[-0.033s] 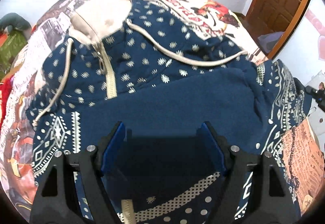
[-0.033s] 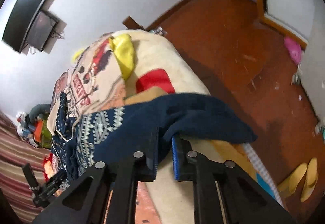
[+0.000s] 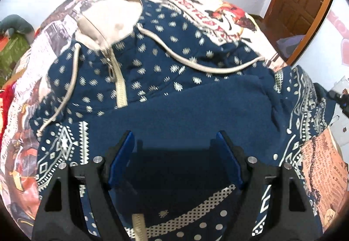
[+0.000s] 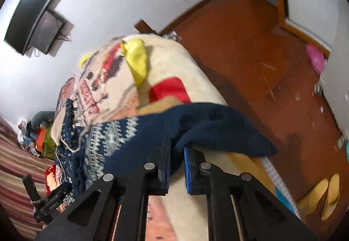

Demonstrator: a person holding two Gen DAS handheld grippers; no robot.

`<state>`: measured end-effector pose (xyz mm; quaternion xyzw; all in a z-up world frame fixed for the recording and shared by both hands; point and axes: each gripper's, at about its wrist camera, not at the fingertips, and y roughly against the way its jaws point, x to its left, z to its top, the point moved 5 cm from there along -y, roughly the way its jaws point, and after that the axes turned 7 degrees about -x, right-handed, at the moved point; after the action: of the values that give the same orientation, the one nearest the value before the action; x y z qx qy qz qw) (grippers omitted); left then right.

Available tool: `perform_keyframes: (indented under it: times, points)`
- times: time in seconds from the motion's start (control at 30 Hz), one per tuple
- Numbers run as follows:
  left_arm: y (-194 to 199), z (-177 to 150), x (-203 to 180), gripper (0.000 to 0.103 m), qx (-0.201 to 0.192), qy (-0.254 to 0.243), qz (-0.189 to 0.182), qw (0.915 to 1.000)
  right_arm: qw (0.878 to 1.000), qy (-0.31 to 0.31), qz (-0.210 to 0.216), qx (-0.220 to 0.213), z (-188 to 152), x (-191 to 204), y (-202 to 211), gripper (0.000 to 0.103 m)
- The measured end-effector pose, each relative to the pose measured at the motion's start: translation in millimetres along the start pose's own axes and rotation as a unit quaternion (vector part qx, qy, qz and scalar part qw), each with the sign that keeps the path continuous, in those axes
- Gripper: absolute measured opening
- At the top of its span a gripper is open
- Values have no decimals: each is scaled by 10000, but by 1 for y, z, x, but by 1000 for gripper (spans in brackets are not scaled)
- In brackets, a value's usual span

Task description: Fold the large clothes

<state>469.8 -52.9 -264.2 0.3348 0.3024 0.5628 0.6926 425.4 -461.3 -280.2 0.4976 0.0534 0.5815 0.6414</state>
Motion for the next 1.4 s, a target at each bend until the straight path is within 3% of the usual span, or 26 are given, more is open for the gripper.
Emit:
perform_keyframes:
  times: [0.2, 0.4, 0.57, 0.7, 0.9, 1.03, 1.13, 1.2, 1.23, 1.3, 1.33, 1.37, 1.4]
  points:
    - [31, 6, 16, 77, -332, 46, 69, 9994, 9949, 679, 440, -607, 26, 71, 38, 5]
    - [59, 5, 42, 77, -536, 296, 87, 9981, 9772, 1626, 1079, -833, 19, 172, 62, 5]
    - [81, -3, 65, 77, -688, 428, 169, 9966, 9617, 2130, 1665, -457, -19, 245, 54, 5]
    - [92, -12, 83, 77, -701, 553, 229, 9957, 9515, 2373, 1956, 126, -63, 283, 30, 5]
    - [99, -28, 106, 77, -625, 692, 325, 9951, 9441, 2513, 1931, 909, -122, 296, -5, 5]
    - [101, -33, 112, 77, -599, 743, 373, 9947, 9471, 2321, 1715, 1404, -139, 286, -25, 6]
    - [102, -31, 110, 77, -600, 752, 377, 9946, 9463, 2509, 1378, 1502, -141, 279, -31, 6]
    - [103, -29, 106, 77, -614, 723, 358, 9948, 9424, 2735, 1274, 1446, -140, 276, -24, 10]
    - [103, -25, 101, 77, -626, 680, 342, 9951, 9411, 2820, 1257, 1382, -138, 275, -20, 17]
    - [103, -18, 92, 77, -650, 609, 302, 9956, 9380, 3072, 1193, 1077, -130, 273, -4, 41]
    - [102, -13, 84, 77, -667, 559, 260, 9959, 9356, 3243, 1171, 764, -124, 272, 9, 61]
    - [101, -10, 79, 77, -672, 523, 229, 9961, 9335, 3341, 1193, 530, -120, 271, 18, 70]
    - [100, -4, 70, 77, -677, 461, 187, 9965, 9291, 3481, 1225, 240, -114, 269, 30, 71]
